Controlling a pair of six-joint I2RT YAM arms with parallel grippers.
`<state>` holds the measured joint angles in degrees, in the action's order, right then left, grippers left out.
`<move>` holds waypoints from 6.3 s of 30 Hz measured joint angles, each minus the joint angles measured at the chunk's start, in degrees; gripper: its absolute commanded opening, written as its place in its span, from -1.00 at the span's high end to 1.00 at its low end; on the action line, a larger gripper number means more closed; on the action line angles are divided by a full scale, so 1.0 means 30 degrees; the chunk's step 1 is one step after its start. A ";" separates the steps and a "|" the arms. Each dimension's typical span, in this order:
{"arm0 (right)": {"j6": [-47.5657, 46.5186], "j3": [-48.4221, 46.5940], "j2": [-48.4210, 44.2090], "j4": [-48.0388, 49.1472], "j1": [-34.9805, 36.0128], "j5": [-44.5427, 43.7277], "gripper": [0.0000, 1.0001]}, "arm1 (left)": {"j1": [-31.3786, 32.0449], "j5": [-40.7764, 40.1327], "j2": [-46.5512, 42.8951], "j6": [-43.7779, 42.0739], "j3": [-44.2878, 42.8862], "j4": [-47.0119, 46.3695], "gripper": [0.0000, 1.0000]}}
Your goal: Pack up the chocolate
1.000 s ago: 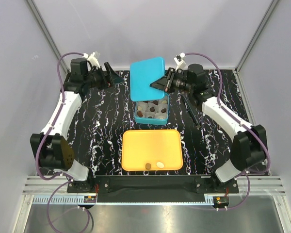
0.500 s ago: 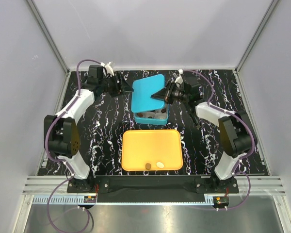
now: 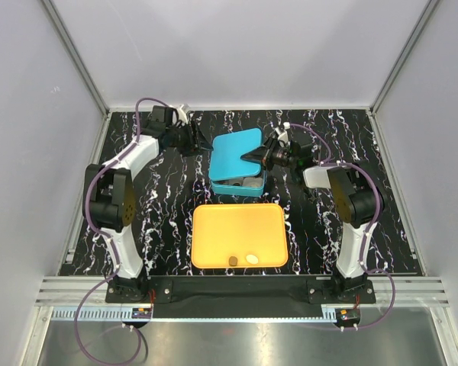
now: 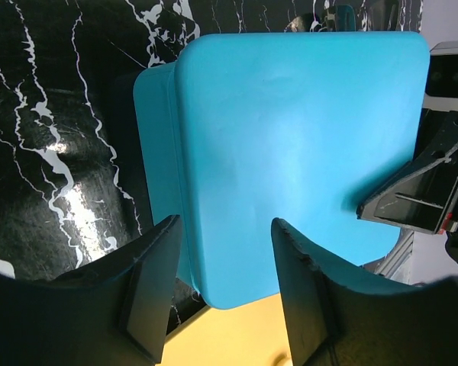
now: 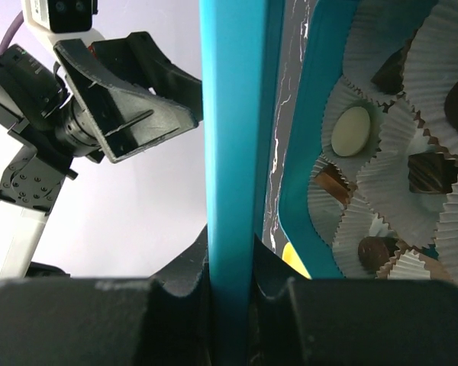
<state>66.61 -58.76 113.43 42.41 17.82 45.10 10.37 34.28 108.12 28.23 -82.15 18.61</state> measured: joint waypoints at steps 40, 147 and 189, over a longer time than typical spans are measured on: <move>0.1188 0.1027 0.1297 0.2164 -0.0729 0.0809 0.39 | 0.1180 -0.0663 0.2550 -0.0423 -0.1122 0.0874 0.35; -0.5464 -0.2732 0.2361 -0.6980 -0.1173 0.2922 0.57 | 0.1909 -0.0182 0.5231 0.2076 -0.3752 -0.1661 0.30; -1.5256 0.0612 -2.2258 -2.6731 -0.1064 -1.6742 -0.99 | 0.2011 -0.5377 -2.0101 -0.3300 0.9289 0.1399 -0.98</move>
<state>20.84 -56.93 46.65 -37.78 14.63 -5.13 16.40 18.15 47.81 18.33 -54.28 22.81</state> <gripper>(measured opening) 0.993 0.988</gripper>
